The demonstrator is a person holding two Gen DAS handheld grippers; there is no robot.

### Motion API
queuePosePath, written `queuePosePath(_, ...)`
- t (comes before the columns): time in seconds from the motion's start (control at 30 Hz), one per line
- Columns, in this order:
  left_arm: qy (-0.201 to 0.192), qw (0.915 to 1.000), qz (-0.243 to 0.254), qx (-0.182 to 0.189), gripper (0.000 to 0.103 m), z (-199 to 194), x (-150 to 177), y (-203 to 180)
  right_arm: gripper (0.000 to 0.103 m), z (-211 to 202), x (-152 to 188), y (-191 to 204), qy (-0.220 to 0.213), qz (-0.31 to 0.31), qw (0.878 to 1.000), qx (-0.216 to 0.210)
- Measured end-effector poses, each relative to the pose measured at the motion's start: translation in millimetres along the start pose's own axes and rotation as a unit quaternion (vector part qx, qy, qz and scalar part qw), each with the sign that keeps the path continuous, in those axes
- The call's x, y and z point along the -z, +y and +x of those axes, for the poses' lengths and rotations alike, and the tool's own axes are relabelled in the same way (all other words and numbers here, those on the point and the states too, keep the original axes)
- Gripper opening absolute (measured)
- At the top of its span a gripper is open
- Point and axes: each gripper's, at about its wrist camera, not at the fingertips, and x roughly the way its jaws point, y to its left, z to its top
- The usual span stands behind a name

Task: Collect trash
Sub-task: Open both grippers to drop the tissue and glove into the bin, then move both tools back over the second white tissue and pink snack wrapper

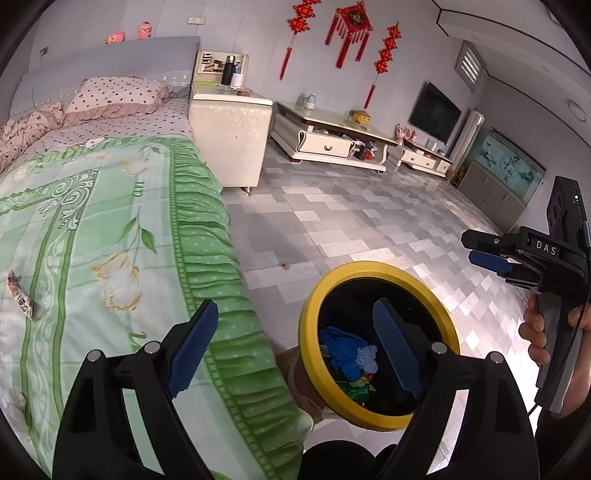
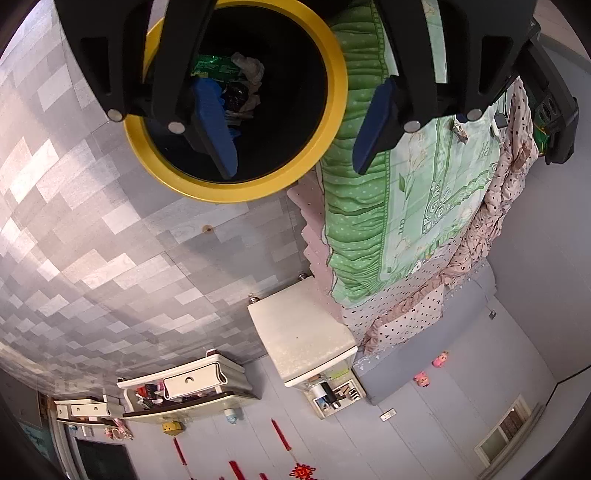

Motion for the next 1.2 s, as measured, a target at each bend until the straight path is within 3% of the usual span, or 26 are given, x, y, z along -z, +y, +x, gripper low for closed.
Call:
queuePosePath(0.17, -0.019, 0.9994, -0.008, -0.028, 0.086, -32.3, -0.9, 33.6, 0.075, 7.2, -0.6, 39.4, 0.002, -0.03, 0.999, -0.016)
queuePosePath(0.37, -0.033, 0.9973, -0.018, -0.063, 0.088, -70.0, 8.9, 81.2, 0.08, 20.5, 1.1, 94.4, 0.004, -0.072, 0.996, -0.044)
queuePosePath(0.8, -0.03, 0.9851, -0.074, -0.153, 0.088, -138.3, 52.6, 206.9, 0.081, 68.8, 23.8, 246.4, 0.042, -0.191, 0.974, -0.113)
queuePosePath(1.2, -0.002, 0.9718, -0.137, -0.192, 0.088, -162.6, 118.7, 288.9, 0.081, 143.8, 64.5, 349.0, 0.101, -0.268, 0.95, -0.123)
